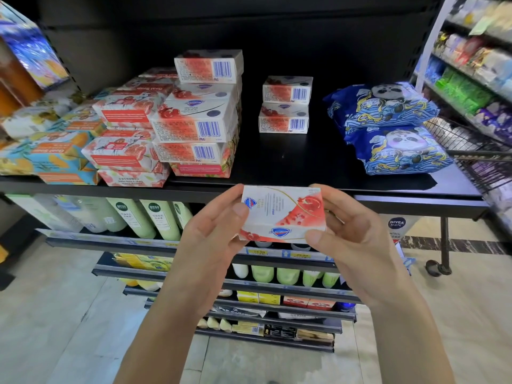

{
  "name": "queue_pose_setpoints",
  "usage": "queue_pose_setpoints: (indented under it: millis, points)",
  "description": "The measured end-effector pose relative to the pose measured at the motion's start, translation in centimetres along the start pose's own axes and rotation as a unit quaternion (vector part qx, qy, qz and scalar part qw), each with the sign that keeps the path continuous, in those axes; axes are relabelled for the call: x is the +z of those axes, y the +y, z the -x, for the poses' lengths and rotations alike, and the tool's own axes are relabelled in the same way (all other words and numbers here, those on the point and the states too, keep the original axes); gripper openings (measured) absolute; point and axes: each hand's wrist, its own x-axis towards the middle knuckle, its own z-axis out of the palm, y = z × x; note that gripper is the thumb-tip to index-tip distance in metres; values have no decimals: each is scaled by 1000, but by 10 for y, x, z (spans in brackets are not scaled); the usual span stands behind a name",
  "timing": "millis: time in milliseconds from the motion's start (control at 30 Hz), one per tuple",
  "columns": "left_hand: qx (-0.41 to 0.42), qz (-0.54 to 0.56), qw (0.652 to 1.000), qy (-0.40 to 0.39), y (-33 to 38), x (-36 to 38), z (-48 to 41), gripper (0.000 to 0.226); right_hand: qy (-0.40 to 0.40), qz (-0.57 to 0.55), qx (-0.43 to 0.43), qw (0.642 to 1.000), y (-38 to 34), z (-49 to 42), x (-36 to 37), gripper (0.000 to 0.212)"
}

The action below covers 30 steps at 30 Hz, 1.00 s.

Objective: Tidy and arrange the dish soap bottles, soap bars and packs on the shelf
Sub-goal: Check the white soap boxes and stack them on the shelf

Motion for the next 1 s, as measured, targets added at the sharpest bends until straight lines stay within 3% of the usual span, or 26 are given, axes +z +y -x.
queue_pose_setpoints:
  millis: [100,333,500,667,1000]
  points:
    - [-12,8,1000,4,1,2,1,45,-15,-14,-14,1000,3,-1,-3,67]
    - [-18,13,1000,14,0,2,-1,49,-47,-25,2,999,4,-2,-1,74]
    - [-6,26,999,24,0,2,-1,50,8,-14,40,999,-1,-3,6,84]
    - [5,24,999,31,0,0,0,53,78,30,41,996,-8,-1,15,47]
    - [14,12,999,28,0,2,3,50,72,48,12,996,-9,2,18,40]
